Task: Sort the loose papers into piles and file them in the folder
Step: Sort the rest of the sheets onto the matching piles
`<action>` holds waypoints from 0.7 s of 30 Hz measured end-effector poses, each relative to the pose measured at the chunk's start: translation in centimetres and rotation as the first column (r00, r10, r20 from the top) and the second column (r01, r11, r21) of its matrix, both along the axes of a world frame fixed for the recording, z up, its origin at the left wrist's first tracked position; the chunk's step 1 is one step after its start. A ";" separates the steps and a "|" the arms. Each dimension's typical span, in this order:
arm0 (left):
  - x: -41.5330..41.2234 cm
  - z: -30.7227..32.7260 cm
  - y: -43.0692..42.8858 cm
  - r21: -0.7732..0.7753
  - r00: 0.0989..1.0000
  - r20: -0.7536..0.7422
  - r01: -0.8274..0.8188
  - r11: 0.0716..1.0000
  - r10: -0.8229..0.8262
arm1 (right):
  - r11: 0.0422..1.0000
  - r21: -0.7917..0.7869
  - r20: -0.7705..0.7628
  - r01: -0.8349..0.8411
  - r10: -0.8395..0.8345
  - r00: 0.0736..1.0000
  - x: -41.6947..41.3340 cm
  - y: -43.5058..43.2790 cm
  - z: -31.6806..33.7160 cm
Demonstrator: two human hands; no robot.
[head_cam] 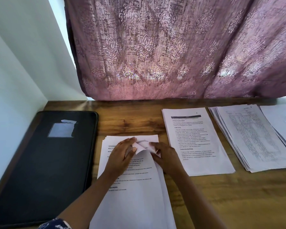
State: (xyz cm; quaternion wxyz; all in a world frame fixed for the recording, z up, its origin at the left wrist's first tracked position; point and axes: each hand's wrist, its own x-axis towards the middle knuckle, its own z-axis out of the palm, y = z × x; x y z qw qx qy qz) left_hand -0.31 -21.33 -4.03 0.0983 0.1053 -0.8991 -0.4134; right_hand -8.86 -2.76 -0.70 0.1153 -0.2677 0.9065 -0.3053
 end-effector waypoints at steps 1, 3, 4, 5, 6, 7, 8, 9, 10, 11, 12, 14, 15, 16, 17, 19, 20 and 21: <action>0.0 0.0 0.0 -0.005 0.999 0.032 0.001 1.000 -0.001 | 0.994 -0.095 0.074 0.052 -0.045 0.996 0.5 -0.2 0.3; -0.1 -0.1 -0.1 -0.014 0.998 0.056 0.005 1.000 -0.004 | 0.988 -0.144 0.089 0.058 -0.045 0.995 1.4 -0.6 0.2; -0.1 -0.1 -0.1 -0.016 0.999 0.032 0.013 1.000 -0.012 | 0.993 -0.119 0.036 0.016 -0.012 0.999 1.7 -0.8 0.1; -0.1 -0.1 -0.1 -0.011 1.000 -0.001 0.025 1.000 -0.025 | 0.994 -0.102 -0.030 -0.042 0.039 0.999 1.9 -0.9 -0.2; -0.1 0.0 0.0 0.000 0.999 -0.034 0.039 0.999 -0.039 | 0.992 -0.070 -0.066 -0.105 0.100 0.993 1.9 -1.0 -0.5; -0.1 0.0 -0.1 0.013 0.997 -0.060 0.050 0.999 -0.050 | 0.985 -0.036 -0.085 -0.167 0.164 0.983 2.0 -0.9 -0.8; 0.0 0.0 -0.1 0.021 0.996 -0.074 0.058 0.998 -0.057 | 0.978 -0.009 -0.101 -0.210 0.208 0.973 2.1 -0.8 -1.1; 0.0 -0.1 -0.2 0.016 0.996 -0.073 0.060 0.998 -0.059 | 0.974 -0.003 -0.098 -0.225 0.223 0.970 2.2 -0.6 -1.4; 0.0 -0.1 -0.3 -0.011 0.996 -0.057 0.063 0.998 -0.063 | 0.981 -0.006 -0.062 -0.194 0.193 0.979 2.2 -0.5 -1.2; -0.1 -0.1 -0.3 -0.058 0.997 -0.026 0.069 0.996 -0.070 | 0.989 -0.020 -0.033 -0.145 0.145 0.989 2.1 -0.4 -0.7; -0.2 -0.1 -0.3 -0.117 0.997 0.010 0.082 0.990 -0.081 | 0.995 -0.025 -0.026 -0.096 0.095 0.995 1.7 -0.3 -0.5; -0.4 -0.2 -0.4 -0.212 0.993 0.061 0.111 0.971 -0.101 | 0.997 0.044 -0.071 -0.056 0.059 0.996 0.6 -0.3 -0.5; -0.5 -0.2 -0.4 -0.230 0.992 0.071 0.117 0.966 -0.103 | 0.988 0.137 -0.095 -0.074 0.088 0.992 0.2 -0.4 -0.6; -0.5 -0.2 -0.4 -0.232 0.992 0.076 0.119 0.966 -0.104 | 0.969 0.228 -0.102 -0.090 0.116 0.988 -0.1 -0.4 -0.8; -0.5 -0.2 -0.4 -0.226 0.992 0.076 0.117 0.967 -0.102 | 0.954 0.284 -0.107 -0.095 0.130 0.986 -0.3 -0.4 -1.0; -0.5 -0.2 -0.4 -0.217 0.993 0.066 0.112 0.970 -0.099 | 0.960 0.273 -0.121 -0.071 0.107 0.987 -0.6 -0.3 -1.3; -0.4 0.0 -0.3 -0.215 0.993 0.072 0.109 0.970 -0.095 | 0.967 0.246 -0.128 -0.062 0.096 0.987 -0.6 -0.3 -1.3; -0.4 0.1 -0.2 -0.216 0.992 0.089 0.105 0.971 -0.088 | 0.973 0.223 -0.126 -0.056 0.086 0.988 -0.4 -0.3 -1.0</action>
